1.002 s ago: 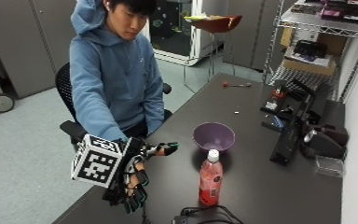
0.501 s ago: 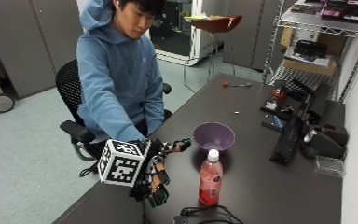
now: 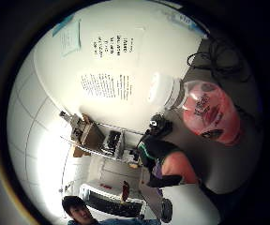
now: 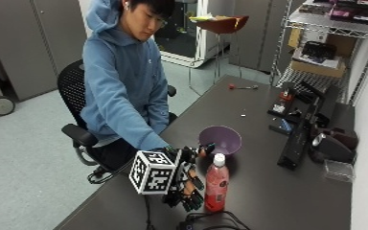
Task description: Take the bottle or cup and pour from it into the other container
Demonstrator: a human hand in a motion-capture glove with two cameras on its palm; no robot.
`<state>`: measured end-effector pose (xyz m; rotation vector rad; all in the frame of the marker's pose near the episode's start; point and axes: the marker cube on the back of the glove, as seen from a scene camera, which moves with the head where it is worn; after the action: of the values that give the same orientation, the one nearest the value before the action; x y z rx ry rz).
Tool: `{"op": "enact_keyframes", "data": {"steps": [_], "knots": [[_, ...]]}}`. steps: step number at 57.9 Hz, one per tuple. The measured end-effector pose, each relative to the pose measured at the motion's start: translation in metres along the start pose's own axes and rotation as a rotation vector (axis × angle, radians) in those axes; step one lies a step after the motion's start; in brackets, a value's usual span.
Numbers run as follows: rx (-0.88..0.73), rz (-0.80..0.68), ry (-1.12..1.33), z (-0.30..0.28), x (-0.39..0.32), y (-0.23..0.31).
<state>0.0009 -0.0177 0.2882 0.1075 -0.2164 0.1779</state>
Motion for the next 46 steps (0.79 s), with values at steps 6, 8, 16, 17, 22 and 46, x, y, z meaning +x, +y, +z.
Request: {"op": "enact_keyframes", "data": {"steps": [6,8,16,17,22,46], "knots": [[-0.012,-0.002,-0.008,0.008,-0.002,-0.001],[-0.019,-0.003,-0.007,0.010,-0.002,-0.001],[-0.034,-0.003,-0.001,0.017,-0.003,-0.003],[-0.035,-0.002,-0.001,0.018,-0.003,-0.003],[-0.042,-0.002,-0.003,0.023,-0.004,-0.004],[-0.052,-0.003,-0.080,0.055,-0.016,-0.008]]}}
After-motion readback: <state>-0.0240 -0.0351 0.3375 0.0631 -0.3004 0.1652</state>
